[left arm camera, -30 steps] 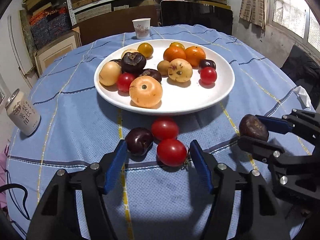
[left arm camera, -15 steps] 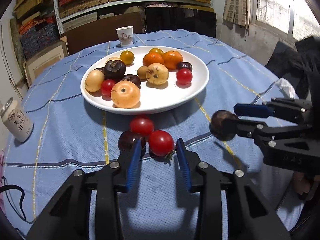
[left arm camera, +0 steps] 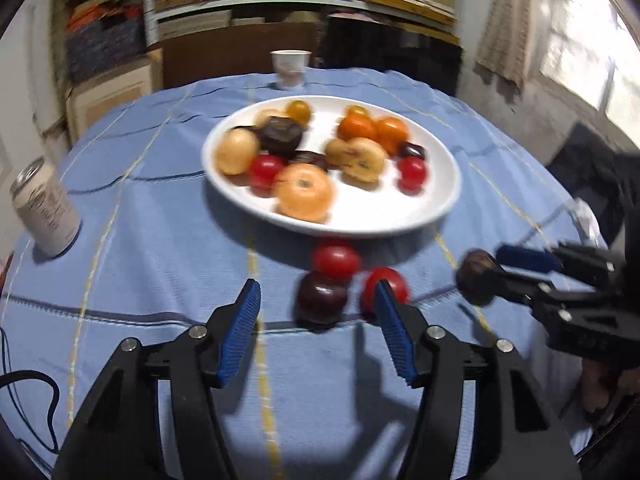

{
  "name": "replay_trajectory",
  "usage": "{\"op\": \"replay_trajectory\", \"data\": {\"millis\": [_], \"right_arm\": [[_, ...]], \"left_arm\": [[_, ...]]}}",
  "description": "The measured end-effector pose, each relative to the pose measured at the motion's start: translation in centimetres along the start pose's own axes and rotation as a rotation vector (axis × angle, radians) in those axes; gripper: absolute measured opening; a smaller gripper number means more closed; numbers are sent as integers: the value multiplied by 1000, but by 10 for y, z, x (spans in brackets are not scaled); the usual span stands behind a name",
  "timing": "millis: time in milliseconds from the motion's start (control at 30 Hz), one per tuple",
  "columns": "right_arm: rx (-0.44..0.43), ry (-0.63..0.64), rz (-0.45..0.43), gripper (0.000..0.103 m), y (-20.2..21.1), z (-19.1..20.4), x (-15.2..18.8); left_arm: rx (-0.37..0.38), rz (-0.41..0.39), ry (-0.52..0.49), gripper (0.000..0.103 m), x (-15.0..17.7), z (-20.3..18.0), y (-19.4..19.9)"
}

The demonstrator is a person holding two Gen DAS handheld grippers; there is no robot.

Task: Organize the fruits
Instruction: 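Hold the brown fruit in the right tool while the left tool grasps a dark purple plum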

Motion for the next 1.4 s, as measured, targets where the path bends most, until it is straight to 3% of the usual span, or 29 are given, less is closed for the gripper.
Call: {"op": "replay_trajectory", "data": {"millis": [67,133,300,467,733,867,967,1233,1400], "right_arm": [[-1,-2,1,44,0,0,0],[-2,-2,2,44,-1,0,0],[0,-3,2,44,-1,0,0],[7,4,2,44,-1,0,1],[3,6,-1,44,0,0,0],[3,10,0,46,0,1,0],[3,23,3,53,-1,4,0],[107,76,59,64,-11,3,6],[118,67,101,64,-20,1,10]], "left_arm": [[-38,20,21,61,2,15,-5],[-13,22,21,62,3,15,-6],[-43,15,-142,62,6,-14,-7],[-31,122,-69,61,14,-1,-27],[-16,105,-114,52,17,-12,-24],[-7,92,-135,38,17,-17,-22],[-4,76,-142,32,16,-20,-19],[-2,96,-135,36,18,-17,-22],[5,99,-129,36,19,-16,-22]]}}
Point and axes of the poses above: each gripper's, at about its wrist camera, not at the fingertips, and y roughly against the way its jaws point, z to its left, x to its underside, the point moved 10 cm from there along -y, roughly the way its jaws point, and after that the axes turned 2 degrees about -y, right-handed, at the moved point
